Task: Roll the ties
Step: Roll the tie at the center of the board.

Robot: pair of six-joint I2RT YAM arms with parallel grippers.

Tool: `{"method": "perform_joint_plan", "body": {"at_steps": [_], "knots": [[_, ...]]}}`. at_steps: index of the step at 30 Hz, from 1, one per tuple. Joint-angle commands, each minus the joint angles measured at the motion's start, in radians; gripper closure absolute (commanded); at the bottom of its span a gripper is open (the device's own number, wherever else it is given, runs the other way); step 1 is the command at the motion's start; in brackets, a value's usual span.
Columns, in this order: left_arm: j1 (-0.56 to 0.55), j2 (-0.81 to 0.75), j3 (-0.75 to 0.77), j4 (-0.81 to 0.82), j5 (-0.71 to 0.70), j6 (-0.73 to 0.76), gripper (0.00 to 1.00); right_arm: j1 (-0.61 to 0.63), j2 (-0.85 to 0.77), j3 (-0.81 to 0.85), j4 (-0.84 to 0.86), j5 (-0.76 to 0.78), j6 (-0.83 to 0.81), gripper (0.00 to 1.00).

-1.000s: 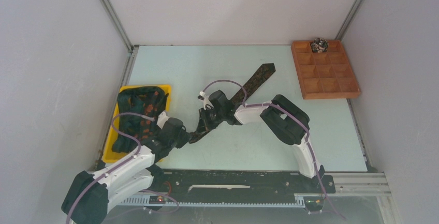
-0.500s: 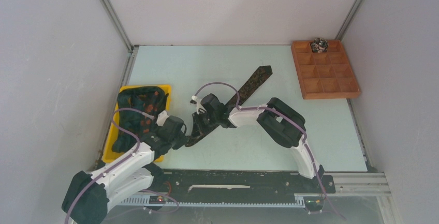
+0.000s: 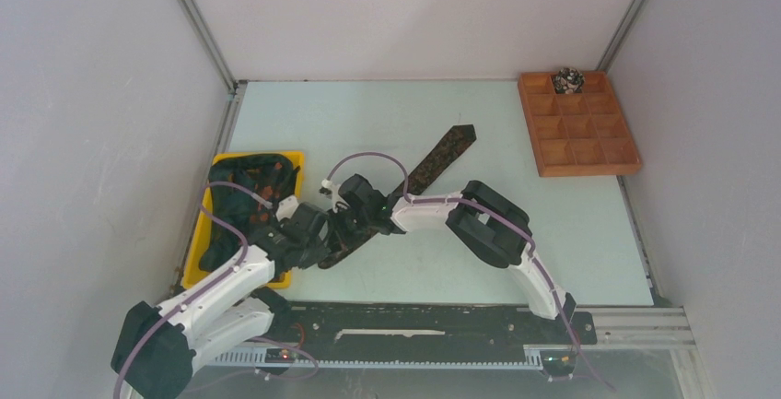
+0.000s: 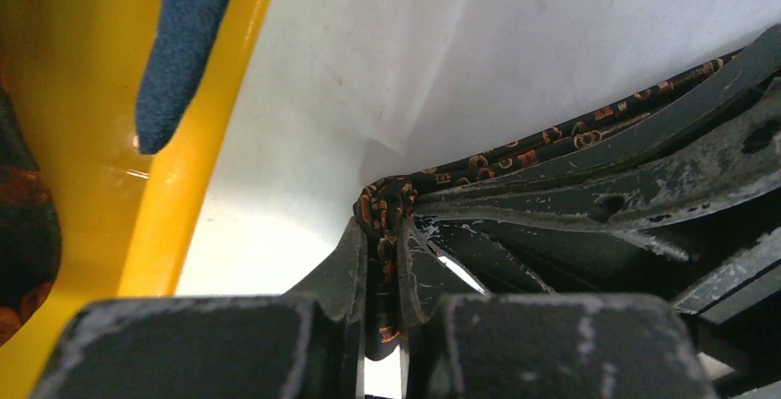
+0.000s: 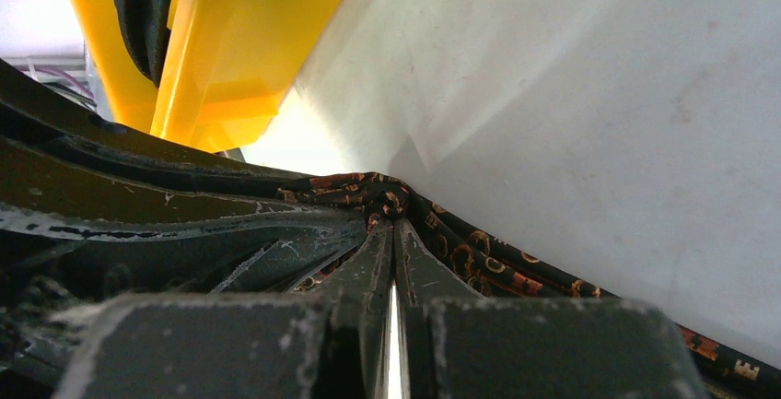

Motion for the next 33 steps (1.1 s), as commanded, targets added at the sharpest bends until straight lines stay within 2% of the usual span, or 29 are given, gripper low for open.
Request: {"method": "perform_joint_plan", "body": {"at_steps": [1,26,33], "knots": [[-0.001,0.045,0.06,0.028,-0.009,0.029,1.0,0.041,0.007,0.035,0.0,-0.045,-0.009,0.97],[-0.082,0.333,0.256,-0.074,-0.086,0.034,1.0,-0.121,-0.231,-0.205,0.05,0.001,-0.005,0.97],[-0.113,0.348,0.286,-0.147,-0.112,0.036,1.0,-0.161,-0.249,-0.249,0.08,0.004,0.028,0.97]]}}
